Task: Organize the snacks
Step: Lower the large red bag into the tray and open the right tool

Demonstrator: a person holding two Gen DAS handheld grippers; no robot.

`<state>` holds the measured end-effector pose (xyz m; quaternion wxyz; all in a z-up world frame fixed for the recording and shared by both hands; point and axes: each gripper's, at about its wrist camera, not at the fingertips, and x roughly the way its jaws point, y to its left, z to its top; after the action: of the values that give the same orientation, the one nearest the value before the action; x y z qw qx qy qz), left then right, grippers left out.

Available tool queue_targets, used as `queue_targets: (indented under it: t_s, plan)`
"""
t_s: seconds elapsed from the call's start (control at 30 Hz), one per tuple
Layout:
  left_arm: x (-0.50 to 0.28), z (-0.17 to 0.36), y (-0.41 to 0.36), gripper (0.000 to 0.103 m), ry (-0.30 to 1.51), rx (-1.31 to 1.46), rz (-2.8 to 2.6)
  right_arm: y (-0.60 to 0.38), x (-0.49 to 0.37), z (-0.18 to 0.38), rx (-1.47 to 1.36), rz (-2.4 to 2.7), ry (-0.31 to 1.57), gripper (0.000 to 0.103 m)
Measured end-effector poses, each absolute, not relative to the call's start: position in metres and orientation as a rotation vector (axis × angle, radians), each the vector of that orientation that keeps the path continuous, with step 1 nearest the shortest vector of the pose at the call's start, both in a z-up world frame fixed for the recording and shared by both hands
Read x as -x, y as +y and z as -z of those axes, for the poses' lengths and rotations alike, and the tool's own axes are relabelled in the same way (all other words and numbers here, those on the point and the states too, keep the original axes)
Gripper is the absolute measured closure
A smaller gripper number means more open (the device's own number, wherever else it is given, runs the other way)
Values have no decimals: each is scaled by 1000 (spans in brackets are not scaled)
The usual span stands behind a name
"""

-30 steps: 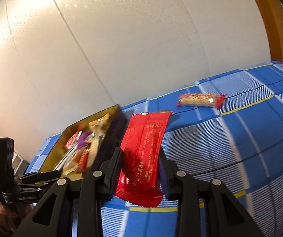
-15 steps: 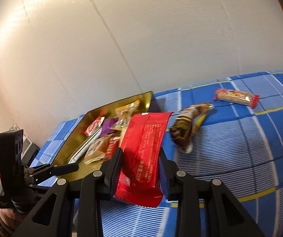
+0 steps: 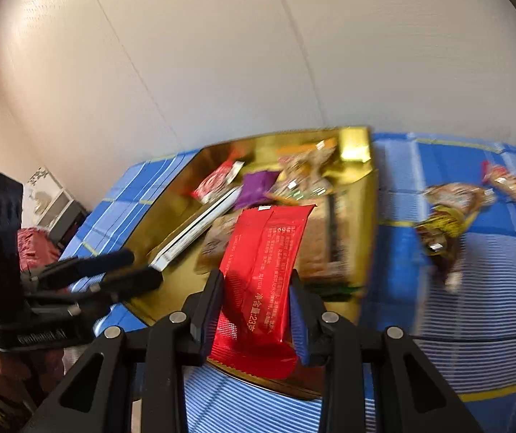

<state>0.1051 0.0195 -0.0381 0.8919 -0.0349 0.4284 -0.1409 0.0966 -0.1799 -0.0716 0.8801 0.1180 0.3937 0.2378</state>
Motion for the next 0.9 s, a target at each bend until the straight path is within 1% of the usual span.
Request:
queue_targets:
  t_s: [0.17, 0.23, 0.27, 0.4, 0.47, 0.57, 0.7, 0.9]
  plan:
    - [-109, 35, 27, 32, 888, 109, 282, -157, -108, 91, -299, -522, 913, 66]
    - [-108, 34, 25, 31, 889, 105, 284, -159, -105, 95, -323, -502, 916, 65]
    - [-108, 34, 22, 31, 890, 99, 291, -163, -102, 94, -338, -504, 905, 67]
    - [-109, 33, 6, 31, 899, 81, 331, -196, -79, 81, -415, -502, 777, 67]
    - [-110, 30, -8, 30, 906, 80, 366, -220, -66, 75, -420, -453, 708, 67]
    - [-110, 26, -38, 30, 898, 39, 424, -259, -55, 74, -431, -337, 662, 67]
    - [-111, 22, -79, 30, 897, -5, 493, -315, -49, 86, -492, -195, 666, 67]
    - [-116, 15, -144, 30, 890, -96, 590, -368, -44, 103, -491, -26, 649, 67]
